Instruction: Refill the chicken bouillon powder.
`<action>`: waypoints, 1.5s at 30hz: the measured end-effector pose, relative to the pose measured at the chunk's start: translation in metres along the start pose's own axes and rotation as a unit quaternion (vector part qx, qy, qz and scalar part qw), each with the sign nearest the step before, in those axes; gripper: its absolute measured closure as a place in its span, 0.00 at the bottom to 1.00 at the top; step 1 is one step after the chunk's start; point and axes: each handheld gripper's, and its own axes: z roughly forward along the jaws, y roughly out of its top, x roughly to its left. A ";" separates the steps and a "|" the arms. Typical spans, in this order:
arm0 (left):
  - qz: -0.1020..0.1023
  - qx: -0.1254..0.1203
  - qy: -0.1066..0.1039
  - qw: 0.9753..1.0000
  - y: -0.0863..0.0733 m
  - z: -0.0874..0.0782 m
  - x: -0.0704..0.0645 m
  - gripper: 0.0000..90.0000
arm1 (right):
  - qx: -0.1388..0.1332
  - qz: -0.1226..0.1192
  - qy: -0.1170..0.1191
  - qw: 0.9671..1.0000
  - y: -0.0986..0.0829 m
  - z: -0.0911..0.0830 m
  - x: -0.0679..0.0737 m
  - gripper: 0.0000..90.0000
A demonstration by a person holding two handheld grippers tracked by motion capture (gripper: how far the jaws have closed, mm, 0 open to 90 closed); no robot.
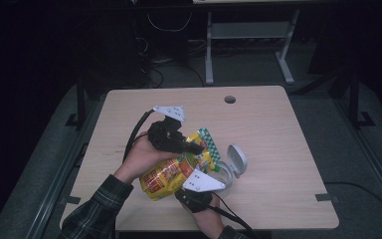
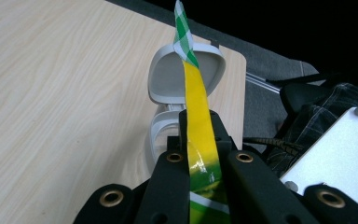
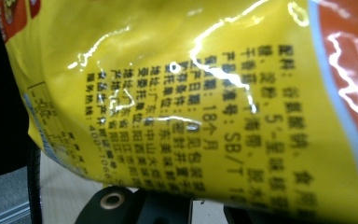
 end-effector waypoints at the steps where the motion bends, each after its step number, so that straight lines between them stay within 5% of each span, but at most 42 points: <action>1: 0.002 0.003 0.000 1.000 0.001 0.001 0.000 1.00 | 0.000 0.001 0.000 1.000 0.000 0.000 0.000 1.00; 17: 0.000 0.033 0.026 0.999 0.012 0.012 0.001 1.00 | -0.015 0.007 0.004 1.000 0.001 -0.001 -0.001 1.00; 45: -0.013 0.076 0.040 0.996 0.016 0.027 0.007 1.00 | -0.018 0.006 0.015 1.000 -0.001 -0.004 -0.001 1.00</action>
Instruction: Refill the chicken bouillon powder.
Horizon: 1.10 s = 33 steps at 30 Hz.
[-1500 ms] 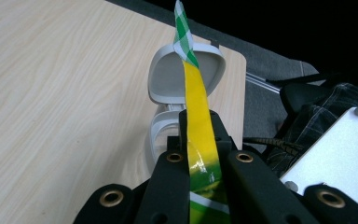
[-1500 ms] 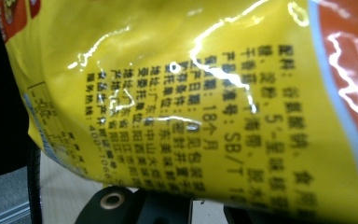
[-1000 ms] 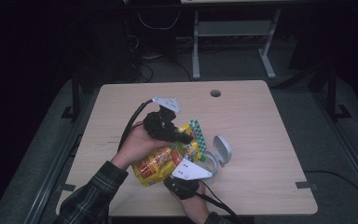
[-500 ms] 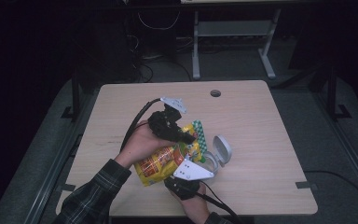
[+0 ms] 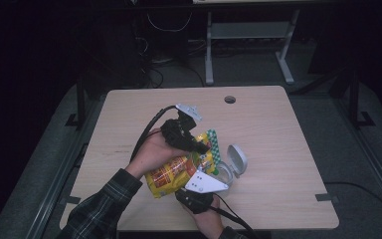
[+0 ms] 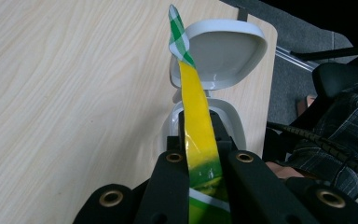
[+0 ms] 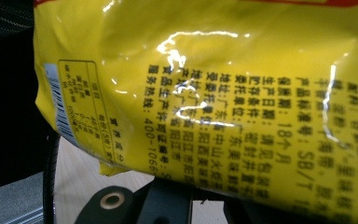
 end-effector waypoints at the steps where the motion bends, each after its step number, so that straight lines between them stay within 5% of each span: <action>1: 0.000 0.001 0.001 1.000 0.000 0.000 0.000 1.00 | 0.000 0.000 0.000 1.000 0.000 0.000 0.000 1.00; 33: -0.004 0.013 0.005 1.000 0.005 0.006 -0.002 1.00 | -0.006 0.009 0.006 1.000 0.000 -0.002 -0.001 1.00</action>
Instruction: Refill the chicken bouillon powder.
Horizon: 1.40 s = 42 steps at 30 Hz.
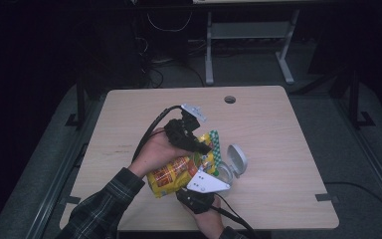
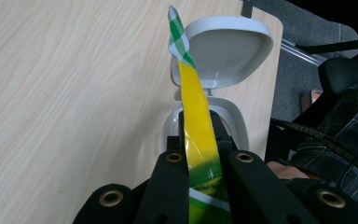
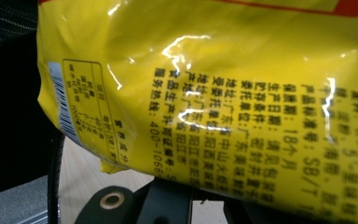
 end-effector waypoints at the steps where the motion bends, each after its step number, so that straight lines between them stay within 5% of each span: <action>1: -0.001 0.000 0.000 1.000 0.000 0.000 0.000 1.00 | 0.000 0.000 0.000 1.000 0.000 0.000 0.000 1.00; 42: 0.003 0.040 0.001 0.999 0.013 0.008 -0.001 1.00 | -0.015 0.020 0.010 1.000 0.001 -0.003 -0.003 1.00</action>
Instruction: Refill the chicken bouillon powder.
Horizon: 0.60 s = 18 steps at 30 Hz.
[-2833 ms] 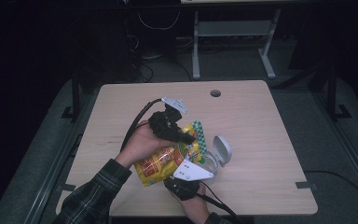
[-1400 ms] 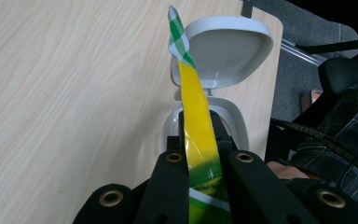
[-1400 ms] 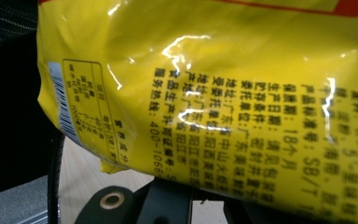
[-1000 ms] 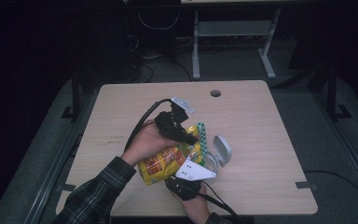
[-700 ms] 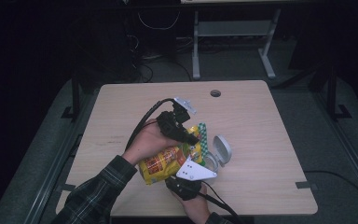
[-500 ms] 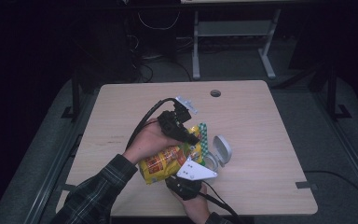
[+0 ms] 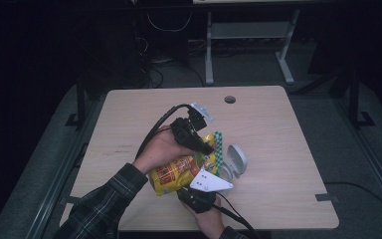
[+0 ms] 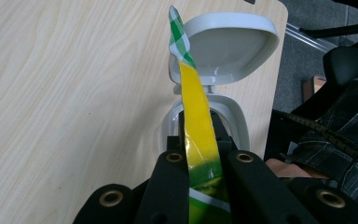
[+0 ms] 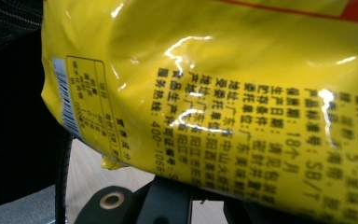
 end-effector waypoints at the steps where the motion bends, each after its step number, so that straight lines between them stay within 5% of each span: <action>1: -0.002 0.001 0.000 1.000 0.000 0.000 0.000 1.00 | 0.000 0.001 0.000 1.000 0.000 0.000 0.000 1.00; 18: -0.008 0.011 -0.003 1.000 0.005 0.003 0.000 0.99 | -0.008 0.010 0.006 1.000 0.001 -0.002 -0.001 1.00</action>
